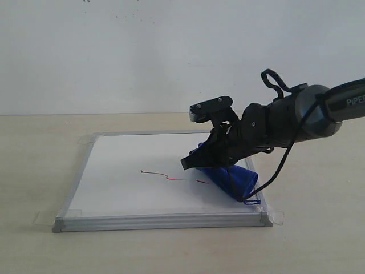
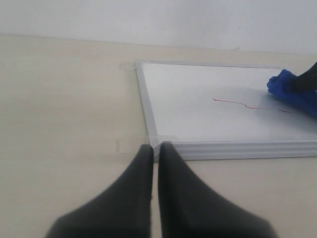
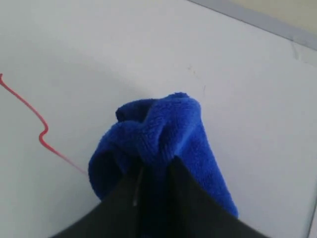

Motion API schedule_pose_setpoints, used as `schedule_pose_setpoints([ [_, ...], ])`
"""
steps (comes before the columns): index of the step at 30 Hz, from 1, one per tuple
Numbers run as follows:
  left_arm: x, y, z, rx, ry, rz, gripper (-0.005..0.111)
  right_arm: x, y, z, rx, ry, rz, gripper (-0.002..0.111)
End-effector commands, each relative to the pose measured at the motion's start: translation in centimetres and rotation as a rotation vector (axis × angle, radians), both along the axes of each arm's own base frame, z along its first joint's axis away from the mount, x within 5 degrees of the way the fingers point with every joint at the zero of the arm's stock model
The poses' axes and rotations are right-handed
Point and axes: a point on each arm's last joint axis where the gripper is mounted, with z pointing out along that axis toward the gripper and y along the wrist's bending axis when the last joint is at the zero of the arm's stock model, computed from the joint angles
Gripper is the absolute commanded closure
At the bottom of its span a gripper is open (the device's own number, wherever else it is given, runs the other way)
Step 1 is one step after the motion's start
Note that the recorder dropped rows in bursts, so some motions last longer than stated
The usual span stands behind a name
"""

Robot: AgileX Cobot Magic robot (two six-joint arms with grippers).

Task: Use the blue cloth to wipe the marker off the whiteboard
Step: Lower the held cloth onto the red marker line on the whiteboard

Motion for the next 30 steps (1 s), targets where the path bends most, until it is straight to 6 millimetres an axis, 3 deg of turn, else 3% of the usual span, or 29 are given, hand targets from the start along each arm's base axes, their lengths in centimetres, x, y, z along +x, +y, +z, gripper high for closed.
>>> schedule_pose_setpoints([
  [1, 0.0, 0.0, -0.1, -0.002, -0.005, 0.005, 0.103, -0.1, 0.8, -0.8, 0.006, -0.008, 0.002, 0.095],
  [5, 0.0, 0.0, -0.1, -0.002, -0.005, 0.005, 0.103, -0.3, 1.3, -2.0, -0.009, 0.002, 0.018, 0.108],
  [16, 0.0, 0.0, -0.1, -0.002, -0.005, 0.005, 0.103, -2.3, 4.2, -2.7, -0.037, 0.04, 0.12, 0.108],
  [27, 0.0, 0.0, -0.1, -0.002, -0.005, 0.005, 0.103, -2.4, 4.2, -2.6, -0.077, 0.019, 0.177, 0.108],
  [30, 0.0, 0.0, -0.1, -0.002, -0.005, 0.005, 0.103, -2.6, 4.2, -2.7, -0.107, 0.018, 0.216, 0.097],
])
